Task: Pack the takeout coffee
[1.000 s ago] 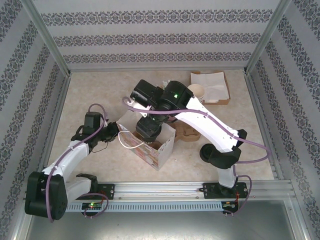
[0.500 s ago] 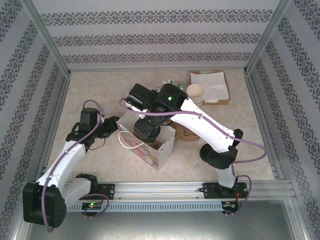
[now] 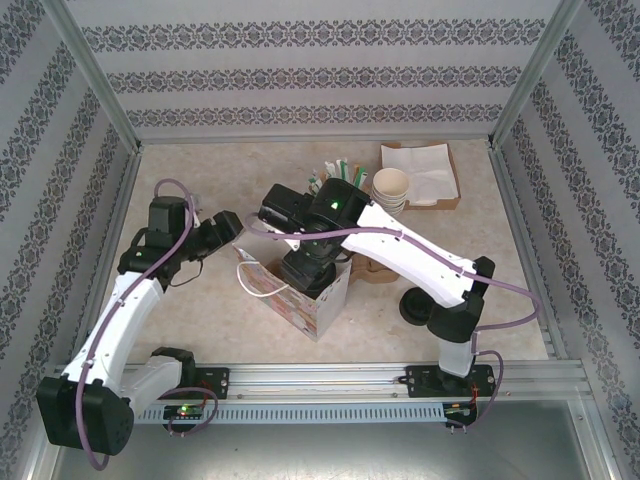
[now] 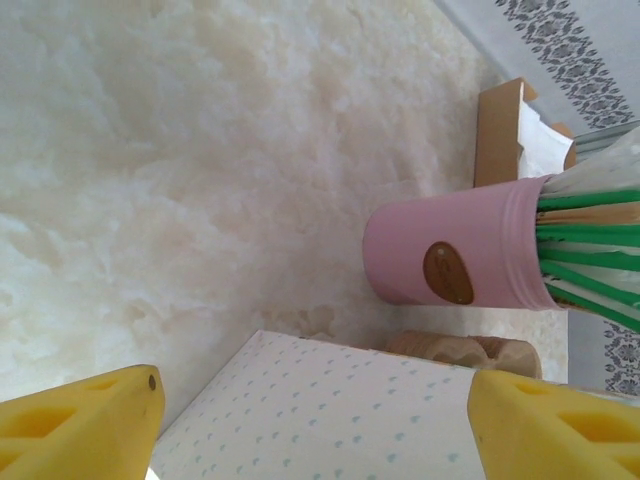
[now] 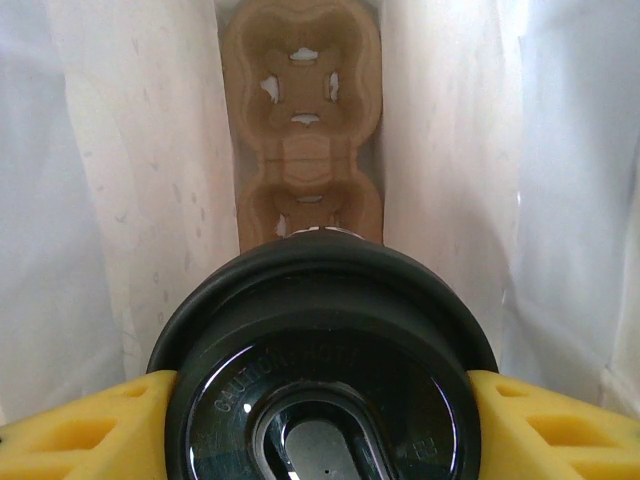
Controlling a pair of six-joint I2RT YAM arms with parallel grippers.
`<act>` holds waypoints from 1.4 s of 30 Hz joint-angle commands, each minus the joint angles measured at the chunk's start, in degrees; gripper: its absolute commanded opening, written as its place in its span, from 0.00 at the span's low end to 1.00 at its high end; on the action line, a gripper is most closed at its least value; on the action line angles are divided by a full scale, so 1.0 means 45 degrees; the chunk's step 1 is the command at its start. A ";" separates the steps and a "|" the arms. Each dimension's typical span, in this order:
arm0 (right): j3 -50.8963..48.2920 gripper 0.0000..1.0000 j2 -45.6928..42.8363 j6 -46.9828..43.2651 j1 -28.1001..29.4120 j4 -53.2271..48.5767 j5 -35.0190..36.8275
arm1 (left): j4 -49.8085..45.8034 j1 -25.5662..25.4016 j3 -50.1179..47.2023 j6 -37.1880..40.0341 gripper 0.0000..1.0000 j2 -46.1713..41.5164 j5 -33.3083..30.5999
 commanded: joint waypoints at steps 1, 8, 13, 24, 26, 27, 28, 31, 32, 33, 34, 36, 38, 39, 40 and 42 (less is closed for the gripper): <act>-0.0618 0.60 -0.0558 0.0223 0.0007 0.0528 -0.0304 | -0.0836 0.0148 0.0842 0.0558 0.85 -0.0299 -0.0057; -0.1267 0.59 -0.0629 0.0145 -0.0086 0.1102 -0.0491 | -0.1408 0.0148 0.2083 0.0887 0.89 -0.0263 0.0517; -0.1860 0.59 -0.0731 0.0140 -0.0172 0.1602 -0.0728 | -0.1517 0.0150 0.2471 0.1062 0.90 -0.0580 0.0494; -0.2990 0.59 -0.0829 0.0223 -0.0325 0.2377 -0.0798 | -0.1759 0.0148 0.3018 0.1026 0.91 -0.0566 0.1145; -0.3087 0.59 -0.0839 0.0257 -0.0345 0.2396 -0.0770 | -0.1786 0.0148 0.3075 0.0973 0.91 -0.0575 0.1213; -0.3160 0.59 -0.0847 0.0265 -0.0349 0.2427 -0.0752 | -0.1782 0.0148 0.3088 0.0970 0.91 -0.0580 0.1246; -0.3214 0.59 -0.0848 0.0267 -0.0364 0.2461 -0.0752 | -0.1782 0.0111 0.3103 0.0953 0.91 -0.0585 0.1254; -0.3581 0.59 -0.0941 0.0321 -0.0375 0.2758 -0.0848 | -0.1670 0.0148 0.3043 0.0847 0.91 -0.0653 0.1291; -0.3691 0.59 -0.0975 0.0343 -0.0386 0.2834 -0.0885 | -0.1646 0.0148 0.3020 0.0831 0.91 -0.0644 0.1386; -0.3780 0.59 -0.1003 0.0360 -0.0384 0.2919 -0.0921 | -0.1606 0.0148 0.3030 0.0855 0.91 -0.0632 0.1547; -0.3899 0.59 -0.1051 0.0379 -0.0395 0.3000 -0.0919 | -0.1590 0.0148 0.3072 0.0852 0.91 -0.0583 0.1768; -0.4081 0.59 -0.1120 0.0404 -0.0391 0.3193 -0.0943 | -0.1656 0.0148 0.3241 0.0916 0.91 -0.0496 0.2134; -0.4220 0.59 -0.1161 0.0425 -0.0387 0.3379 -0.1089 | -0.1797 0.0148 0.3401 0.1066 0.91 -0.0487 0.2179; -0.4244 0.59 -0.1162 0.0423 -0.0384 0.3442 -0.1135 | -0.1885 0.0148 0.3490 0.1145 0.91 -0.0506 0.2122; -0.4300 0.59 -0.1141 0.0423 -0.0384 0.3503 -0.1158 | -0.1995 0.0148 0.3592 0.1245 0.91 -0.0514 0.2035; -0.4333 0.59 -0.1084 0.0436 -0.0384 0.3524 -0.1155 | -0.2129 0.0148 0.3739 0.1436 0.91 -0.0522 0.1989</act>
